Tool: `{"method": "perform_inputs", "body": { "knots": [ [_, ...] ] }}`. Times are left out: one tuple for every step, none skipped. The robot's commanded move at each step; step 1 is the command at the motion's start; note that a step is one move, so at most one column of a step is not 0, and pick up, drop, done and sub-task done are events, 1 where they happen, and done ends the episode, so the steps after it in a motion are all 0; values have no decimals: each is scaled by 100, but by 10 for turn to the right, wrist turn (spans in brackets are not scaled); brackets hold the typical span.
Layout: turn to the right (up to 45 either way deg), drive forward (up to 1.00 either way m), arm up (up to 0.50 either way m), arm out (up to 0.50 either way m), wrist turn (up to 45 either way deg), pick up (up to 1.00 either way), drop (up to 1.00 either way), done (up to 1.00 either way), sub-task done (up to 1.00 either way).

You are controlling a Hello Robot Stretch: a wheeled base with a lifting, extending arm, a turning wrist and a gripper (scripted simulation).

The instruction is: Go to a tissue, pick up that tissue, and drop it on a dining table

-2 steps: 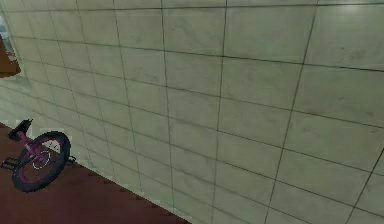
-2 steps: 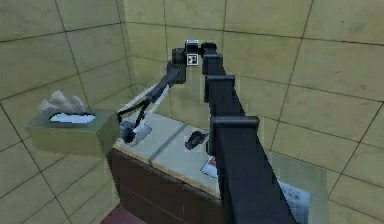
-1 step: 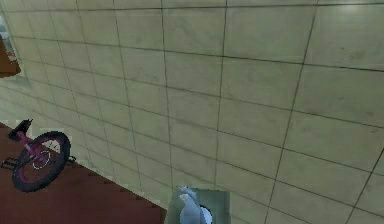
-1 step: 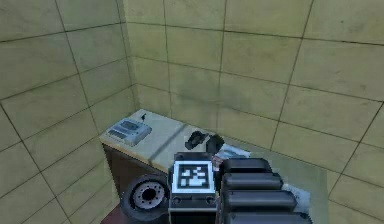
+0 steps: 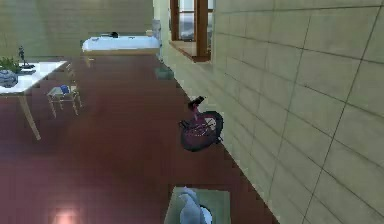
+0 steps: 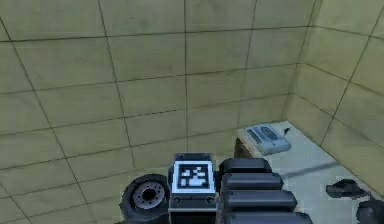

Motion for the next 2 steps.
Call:
{"method": "perform_inputs", "body": {
  "knots": [
    [-450,0,0,0,0,0,0,0,0],
    [-210,0,0,0,0,0,0,0,0]
  ]
}}
